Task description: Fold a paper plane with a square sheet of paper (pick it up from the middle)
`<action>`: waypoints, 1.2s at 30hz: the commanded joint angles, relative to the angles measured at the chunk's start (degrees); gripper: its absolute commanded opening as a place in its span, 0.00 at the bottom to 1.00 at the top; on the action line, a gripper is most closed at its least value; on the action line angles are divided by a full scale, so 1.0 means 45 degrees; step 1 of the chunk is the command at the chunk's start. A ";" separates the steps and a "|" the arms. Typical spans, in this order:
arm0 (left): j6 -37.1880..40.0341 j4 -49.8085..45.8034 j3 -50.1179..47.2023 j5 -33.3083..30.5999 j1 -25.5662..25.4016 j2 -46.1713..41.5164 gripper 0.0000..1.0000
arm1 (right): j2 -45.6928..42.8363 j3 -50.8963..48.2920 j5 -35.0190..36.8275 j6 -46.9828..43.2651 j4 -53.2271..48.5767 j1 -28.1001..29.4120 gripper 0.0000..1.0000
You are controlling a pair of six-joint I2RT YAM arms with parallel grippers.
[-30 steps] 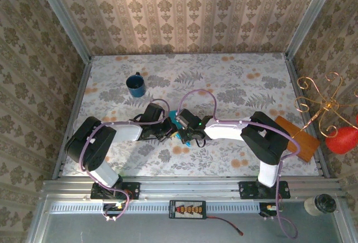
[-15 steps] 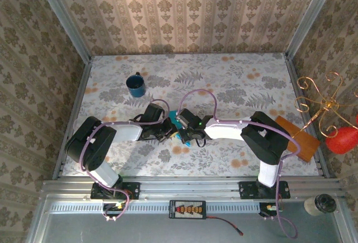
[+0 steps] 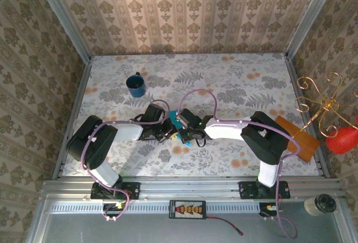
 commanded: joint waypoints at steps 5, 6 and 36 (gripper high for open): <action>0.0276 -0.1318 0.0283 -0.0370 -0.0050 0.0421 0.03 | 0.0309 -0.0205 -0.0146 0.0368 -0.0647 -0.0098 0.01; 0.0287 -0.1458 0.0319 -0.0424 -0.0040 0.0430 0.03 | 0.0156 -0.0207 -0.0194 0.0404 -0.0661 -0.0134 0.03; 0.0548 -0.2383 0.0695 -0.0549 -0.0050 0.0666 0.02 | -0.2048 -0.1689 -0.5197 0.2462 0.1073 -0.1213 0.05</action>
